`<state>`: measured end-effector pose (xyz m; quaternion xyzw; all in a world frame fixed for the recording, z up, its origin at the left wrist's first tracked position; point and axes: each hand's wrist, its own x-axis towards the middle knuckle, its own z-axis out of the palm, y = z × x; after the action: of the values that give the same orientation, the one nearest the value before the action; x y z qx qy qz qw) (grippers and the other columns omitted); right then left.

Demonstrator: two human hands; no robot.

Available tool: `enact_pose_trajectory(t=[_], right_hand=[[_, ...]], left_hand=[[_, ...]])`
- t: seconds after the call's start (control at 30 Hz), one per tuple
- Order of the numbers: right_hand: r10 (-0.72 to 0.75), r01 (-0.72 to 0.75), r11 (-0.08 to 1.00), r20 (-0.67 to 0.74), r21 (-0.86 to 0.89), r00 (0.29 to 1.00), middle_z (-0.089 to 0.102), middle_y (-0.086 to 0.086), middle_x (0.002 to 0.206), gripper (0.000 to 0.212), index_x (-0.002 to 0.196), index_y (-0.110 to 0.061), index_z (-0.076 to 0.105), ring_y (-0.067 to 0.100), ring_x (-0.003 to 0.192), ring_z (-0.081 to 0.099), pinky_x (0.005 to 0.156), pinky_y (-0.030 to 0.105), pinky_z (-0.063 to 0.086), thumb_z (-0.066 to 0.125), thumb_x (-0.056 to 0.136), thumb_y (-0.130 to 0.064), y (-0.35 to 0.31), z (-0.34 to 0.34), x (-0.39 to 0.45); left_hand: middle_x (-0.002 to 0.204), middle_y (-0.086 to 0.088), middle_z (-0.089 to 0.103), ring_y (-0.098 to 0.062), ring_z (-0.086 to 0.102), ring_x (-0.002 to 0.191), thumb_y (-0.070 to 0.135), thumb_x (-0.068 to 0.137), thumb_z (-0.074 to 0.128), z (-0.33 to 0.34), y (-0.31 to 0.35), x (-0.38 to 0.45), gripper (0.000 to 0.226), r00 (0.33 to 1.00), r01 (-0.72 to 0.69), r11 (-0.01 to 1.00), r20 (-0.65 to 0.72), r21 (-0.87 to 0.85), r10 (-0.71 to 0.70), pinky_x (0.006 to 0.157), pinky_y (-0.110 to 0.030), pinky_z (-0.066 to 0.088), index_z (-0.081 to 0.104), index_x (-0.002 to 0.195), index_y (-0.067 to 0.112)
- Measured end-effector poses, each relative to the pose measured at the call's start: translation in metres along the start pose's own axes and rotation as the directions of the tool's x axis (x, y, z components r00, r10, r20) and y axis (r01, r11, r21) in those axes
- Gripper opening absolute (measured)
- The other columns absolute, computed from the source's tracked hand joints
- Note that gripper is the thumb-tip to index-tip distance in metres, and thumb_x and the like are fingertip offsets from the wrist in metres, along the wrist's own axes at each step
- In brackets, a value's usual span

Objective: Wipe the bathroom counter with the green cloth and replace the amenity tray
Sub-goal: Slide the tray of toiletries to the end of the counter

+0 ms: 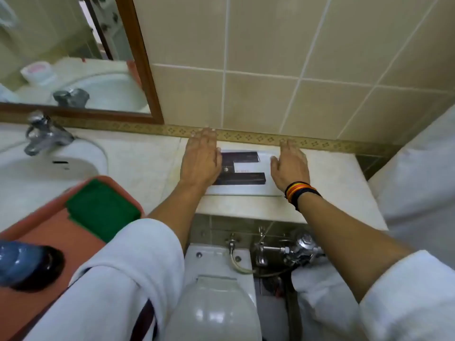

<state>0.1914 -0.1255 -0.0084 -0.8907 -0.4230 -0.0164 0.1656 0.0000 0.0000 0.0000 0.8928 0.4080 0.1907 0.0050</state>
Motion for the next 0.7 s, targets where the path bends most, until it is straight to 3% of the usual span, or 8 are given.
enact_pose_trajectory(t=[0.1,0.17,0.23,0.33,0.53,0.63,0.7], right_hand=[[0.166,-0.168,0.985,0.043,0.032,0.985,0.064,0.022,0.129,0.036,0.125,-0.002,0.065,0.041,0.119,0.058,0.098,0.044,0.047,0.052,0.098,-0.023,0.024,0.019,0.001],[0.271,-0.280,0.957,0.103,0.079,0.957,0.073,0.021,0.107,0.027,0.102,-0.002,0.074,0.042,0.099,0.066,0.083,0.039,0.053,0.055,0.094,-0.019,0.035,0.029,0.002],[0.337,-0.354,0.922,0.127,0.156,0.933,0.075,0.022,0.101,0.022,0.096,-0.003,0.076,0.043,0.094,0.067,0.081,0.038,0.054,0.060,0.091,-0.017,0.037,0.032,0.008],[0.414,-0.440,0.873,0.158,0.211,0.897,0.074,0.020,0.109,0.023,0.105,-0.004,0.076,0.041,0.102,0.068,0.086,0.037,0.054,0.067,0.087,-0.014,0.041,0.034,0.021],[0.459,-0.493,0.818,0.180,0.295,0.870,0.076,0.018,0.101,0.020,0.097,-0.002,0.078,0.037,0.097,0.070,0.083,0.035,0.054,0.073,0.085,-0.018,0.043,0.038,0.030],[0.475,-0.507,0.781,0.182,0.365,0.861,0.076,0.014,0.088,0.016,0.087,-0.002,0.079,0.034,0.086,0.069,0.076,0.031,0.052,0.074,0.082,-0.017,0.046,0.036,0.023],[0.503,-0.526,0.730,0.176,0.438,0.846,0.074,0.010,0.081,0.015,0.082,-0.004,0.079,0.030,0.080,0.066,0.075,0.030,0.051,0.077,0.079,-0.018,0.052,0.027,0.012]], left_hand=[[0.128,-0.017,0.065,-0.032,0.062,0.115,0.027,0.102,0.051,0.021,-0.011,-0.003,0.037,0.971,0.239,0.970,0.006,0.042,-0.239,0.101,-0.043,0.050,0.062,0.132,0.007],[0.116,-0.016,0.066,-0.033,0.064,0.105,0.024,0.099,0.057,0.034,-0.017,-0.005,0.029,0.920,0.382,0.922,0.066,0.072,-0.386,0.091,-0.044,0.053,0.067,0.119,0.005],[0.114,-0.018,0.067,-0.036,0.066,0.103,0.022,0.098,0.059,0.039,-0.020,-0.004,0.025,0.855,0.495,0.867,0.150,0.046,-0.496,0.088,-0.044,0.055,0.070,0.113,0.005],[0.115,-0.019,0.070,-0.039,0.069,0.105,0.014,0.098,0.061,0.047,-0.019,0.003,0.019,0.797,0.570,0.821,0.225,0.025,-0.561,0.085,-0.042,0.056,0.070,0.111,0.005],[0.117,-0.021,0.071,-0.039,0.070,0.107,0.005,0.097,0.063,0.053,-0.018,0.011,0.016,0.717,0.668,0.744,0.261,0.006,-0.646,0.081,-0.041,0.056,0.070,0.112,0.000],[0.118,-0.023,0.070,-0.041,0.068,0.108,0.005,0.098,0.061,0.051,-0.015,0.014,0.018,0.709,0.688,0.724,0.253,-0.043,-0.658,0.083,-0.043,0.056,0.068,0.112,-0.002],[0.120,-0.024,0.066,-0.042,0.065,0.110,0.007,0.099,0.057,0.045,-0.009,0.023,0.020,0.738,0.666,0.740,0.221,-0.091,-0.638,0.085,-0.045,0.054,0.067,0.113,-0.003]])
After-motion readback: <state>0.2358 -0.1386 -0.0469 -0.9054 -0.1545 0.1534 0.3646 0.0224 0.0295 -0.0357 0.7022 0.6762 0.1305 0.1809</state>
